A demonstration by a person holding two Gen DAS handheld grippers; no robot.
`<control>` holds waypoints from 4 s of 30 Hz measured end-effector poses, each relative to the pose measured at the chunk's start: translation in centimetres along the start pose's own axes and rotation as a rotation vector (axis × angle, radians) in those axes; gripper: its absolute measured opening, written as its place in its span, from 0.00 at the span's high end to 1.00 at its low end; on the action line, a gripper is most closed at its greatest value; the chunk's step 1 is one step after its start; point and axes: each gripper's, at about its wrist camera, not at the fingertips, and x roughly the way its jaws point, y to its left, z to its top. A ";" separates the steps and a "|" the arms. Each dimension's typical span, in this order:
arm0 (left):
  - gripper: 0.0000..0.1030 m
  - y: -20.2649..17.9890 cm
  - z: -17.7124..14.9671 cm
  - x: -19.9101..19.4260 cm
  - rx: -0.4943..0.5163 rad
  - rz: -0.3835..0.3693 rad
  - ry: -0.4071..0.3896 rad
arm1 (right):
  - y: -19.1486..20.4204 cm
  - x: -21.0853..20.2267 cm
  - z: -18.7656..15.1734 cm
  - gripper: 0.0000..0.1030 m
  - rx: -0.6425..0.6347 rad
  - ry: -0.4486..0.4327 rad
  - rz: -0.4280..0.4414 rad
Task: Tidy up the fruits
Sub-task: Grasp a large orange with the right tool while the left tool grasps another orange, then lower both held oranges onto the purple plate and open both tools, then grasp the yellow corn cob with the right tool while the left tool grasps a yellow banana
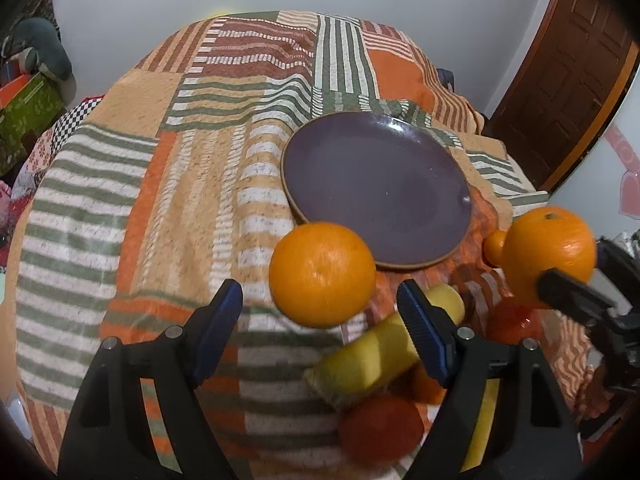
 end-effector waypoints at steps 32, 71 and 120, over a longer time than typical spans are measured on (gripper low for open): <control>0.37 0.2 5.4 -2.5 0.012 0.008 -0.070 | -3.8 -1.0 5.6 0.35 0.030 -0.117 -0.097; 0.36 -0.5 11.2 9.8 0.106 0.021 0.064 | -5.7 13.6 8.9 0.34 -0.145 0.203 -0.088; 0.15 -2.1 -9.5 -4.8 0.160 0.050 0.107 | 1.6 -0.7 -8.1 0.01 -0.093 0.216 -0.156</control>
